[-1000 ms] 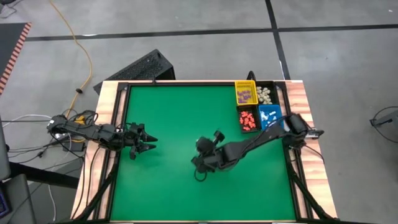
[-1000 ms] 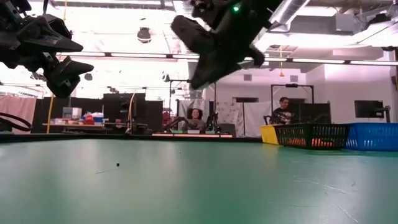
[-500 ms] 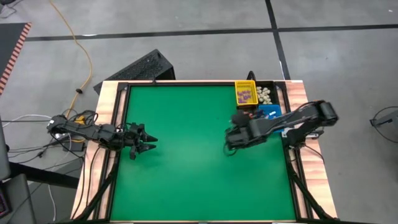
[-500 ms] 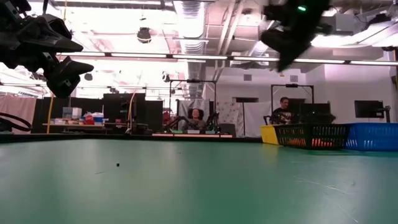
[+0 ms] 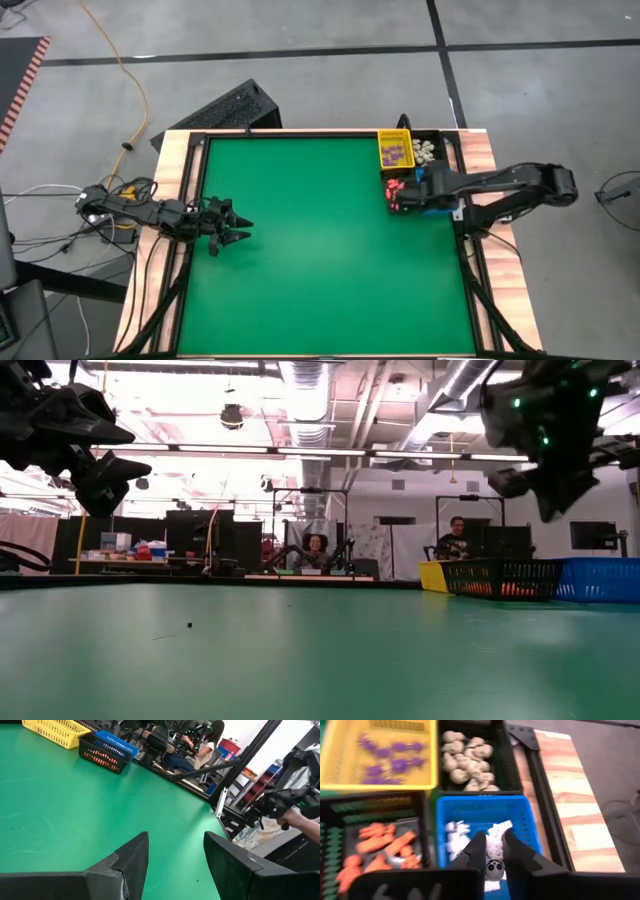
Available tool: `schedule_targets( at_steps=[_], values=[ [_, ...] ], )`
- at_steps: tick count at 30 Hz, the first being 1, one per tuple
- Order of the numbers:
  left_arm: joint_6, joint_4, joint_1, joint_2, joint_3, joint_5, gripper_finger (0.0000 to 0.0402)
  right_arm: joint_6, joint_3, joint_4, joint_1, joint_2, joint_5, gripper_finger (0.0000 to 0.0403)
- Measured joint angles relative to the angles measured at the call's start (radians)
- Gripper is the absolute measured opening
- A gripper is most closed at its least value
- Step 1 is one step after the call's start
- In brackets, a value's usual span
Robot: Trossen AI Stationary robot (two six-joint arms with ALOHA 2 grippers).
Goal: Sort Halloween decoration
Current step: Put the white skeleton toy into the blue basket, then return to Home Position
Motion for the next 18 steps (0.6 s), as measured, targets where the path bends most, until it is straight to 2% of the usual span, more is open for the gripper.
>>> schedule_targets(
  at_steps=[6, 11, 15, 18],
  values=[
    [-0.018, 0.004, 0.0, 0.0, 0.0, -0.026, 0.018, -0.006, -0.026, 0.01, -0.09, 0.019, -0.002, 0.0143],
    [-0.017, 0.007, 0.0, 0.0, 0.0, -0.043, 0.018, -0.084, -0.026, 0.037, -0.131, 0.019, -0.003, 0.0195],
    [-0.013, 0.006, 0.0, 0.0, 0.0, -0.043, 0.018, -0.161, -0.026, 0.09, -0.127, 0.018, -0.003, 0.0224],
    [-0.018, 0.006, 0.0, 0.0, 0.001, -0.038, 0.018, -0.291, -0.026, 0.238, -0.082, 0.018, 0.0, 0.0231]
  ],
)
